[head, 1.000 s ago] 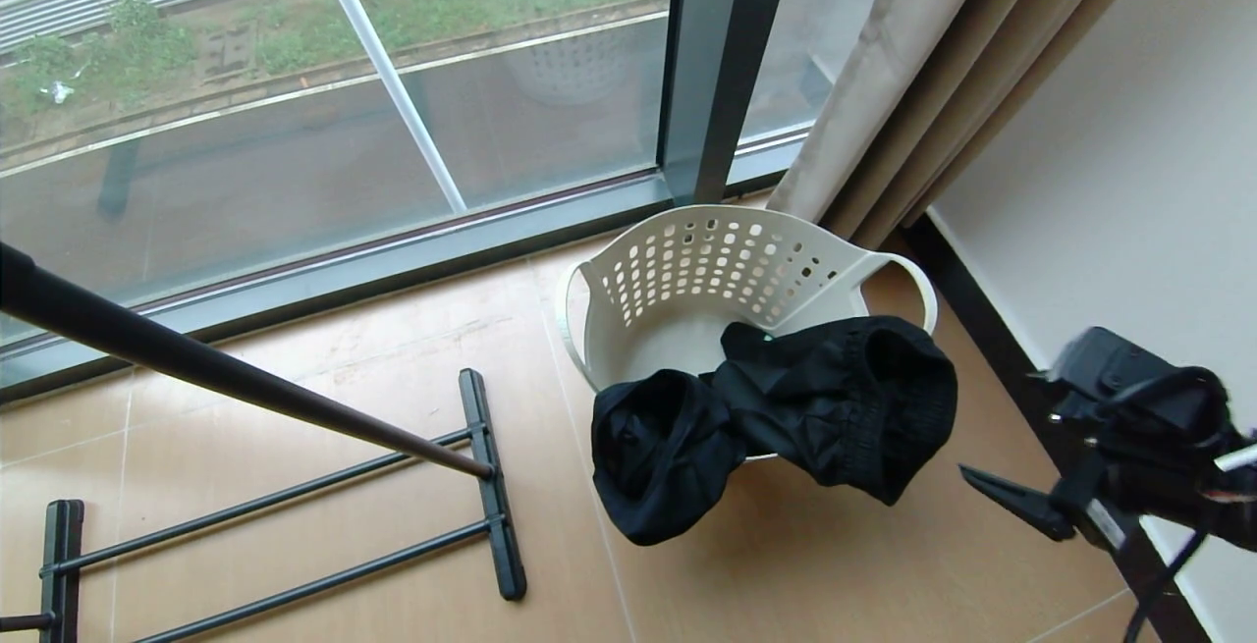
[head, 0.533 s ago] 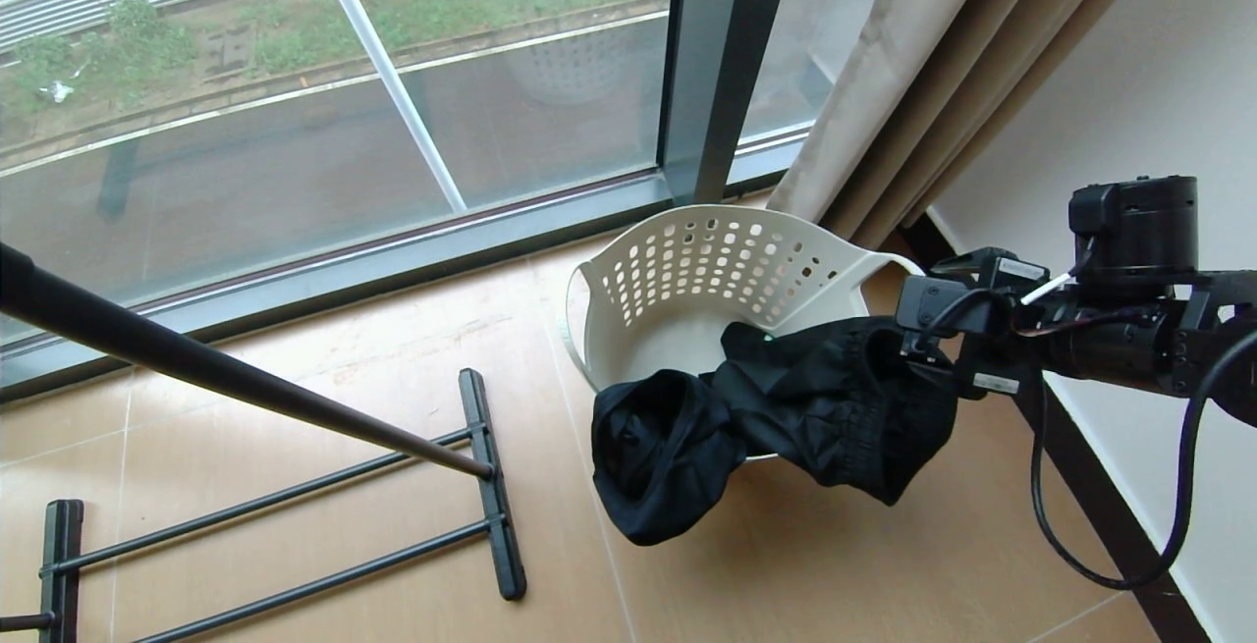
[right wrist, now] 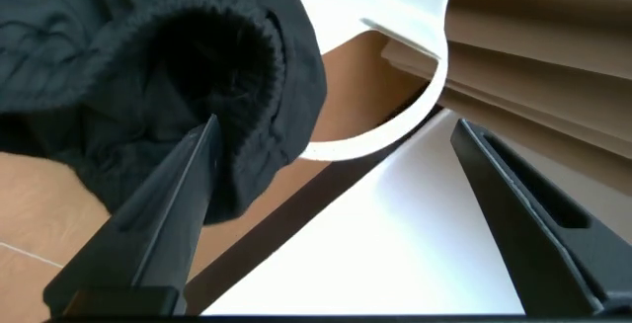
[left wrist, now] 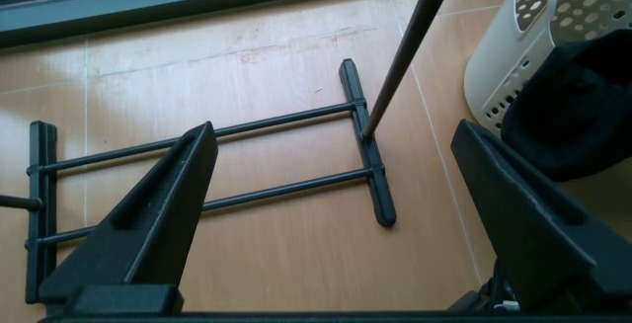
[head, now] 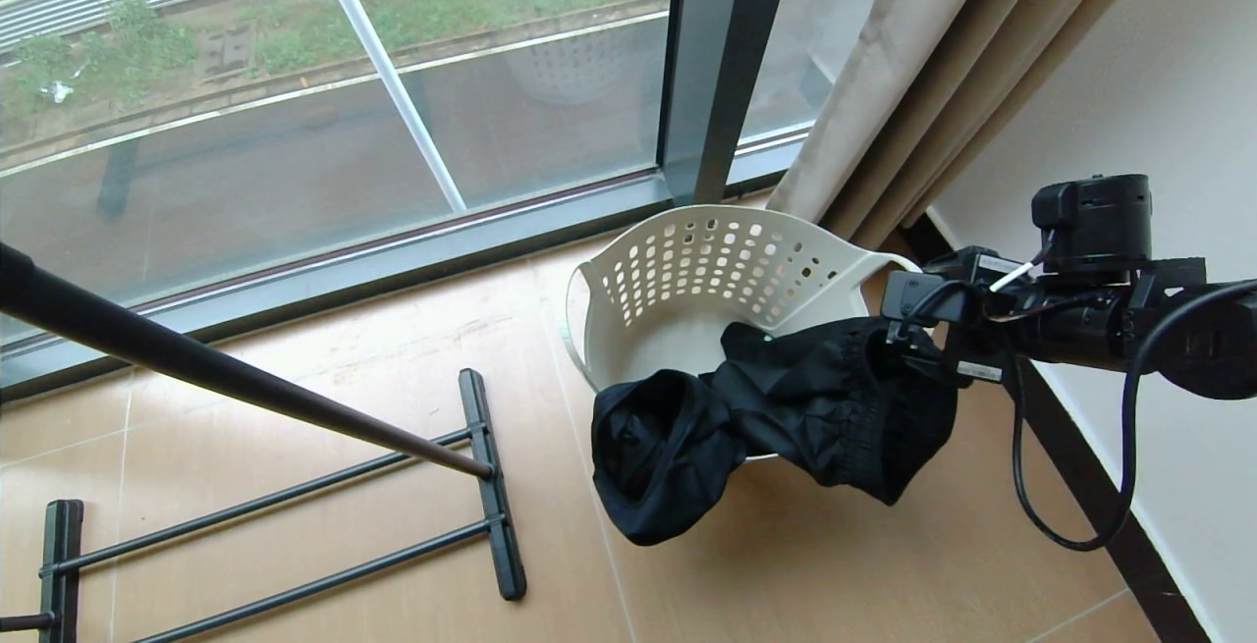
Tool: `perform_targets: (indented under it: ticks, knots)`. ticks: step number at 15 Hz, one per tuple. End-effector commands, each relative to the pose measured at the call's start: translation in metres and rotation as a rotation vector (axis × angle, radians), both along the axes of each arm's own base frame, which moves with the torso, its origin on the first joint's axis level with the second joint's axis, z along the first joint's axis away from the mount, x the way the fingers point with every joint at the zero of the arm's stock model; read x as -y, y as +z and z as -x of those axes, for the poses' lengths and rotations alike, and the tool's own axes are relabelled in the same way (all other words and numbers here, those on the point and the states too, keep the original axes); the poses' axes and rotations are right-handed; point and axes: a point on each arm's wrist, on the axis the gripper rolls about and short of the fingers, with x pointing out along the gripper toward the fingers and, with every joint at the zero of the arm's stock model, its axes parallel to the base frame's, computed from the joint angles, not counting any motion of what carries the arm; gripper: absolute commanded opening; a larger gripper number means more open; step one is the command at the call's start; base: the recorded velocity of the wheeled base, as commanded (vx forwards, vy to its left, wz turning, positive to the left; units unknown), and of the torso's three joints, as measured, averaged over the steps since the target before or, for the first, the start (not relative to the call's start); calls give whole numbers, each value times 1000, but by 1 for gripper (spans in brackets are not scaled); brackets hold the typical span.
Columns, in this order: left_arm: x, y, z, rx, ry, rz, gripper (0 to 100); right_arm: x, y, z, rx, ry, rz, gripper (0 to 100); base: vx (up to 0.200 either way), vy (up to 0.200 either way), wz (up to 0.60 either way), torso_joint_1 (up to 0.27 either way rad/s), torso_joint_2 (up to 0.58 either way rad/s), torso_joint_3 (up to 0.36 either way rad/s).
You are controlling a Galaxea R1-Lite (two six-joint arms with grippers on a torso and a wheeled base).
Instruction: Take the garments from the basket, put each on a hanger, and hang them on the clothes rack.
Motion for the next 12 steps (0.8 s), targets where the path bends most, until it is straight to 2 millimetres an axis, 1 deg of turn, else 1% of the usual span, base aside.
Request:
perform_targets:
  ticks: [1,5,6,9,10,12]
  knots:
    - [0,0,0,-1,1,1,100,-2,-3,-6,-4,3,0,100,0,0,0,0,0,0]
    - [0,0,0,-1,1,1,100,-8,-6,-15,-5,9,-14,100,0,0,0,0,0,0]
    - [0,0,0,-1,1,1,100,-10,-10,-18,-16,5,-23,100,0,0,0,0,0,0]
    - [0,0,0,-1,1,1,100,-12,-13,-27,-17,2,-27,100,0,0,0,0,0,0]
    - [0,0,0,-1,1,1,100,-12,-13,-27,-16,3,-25,100,0,0,0,0,0,0]
    - [0,0,0,-1,1,1,100,-13,-19,-33,-26,2,-25,100,0,0,0,0,0,0]
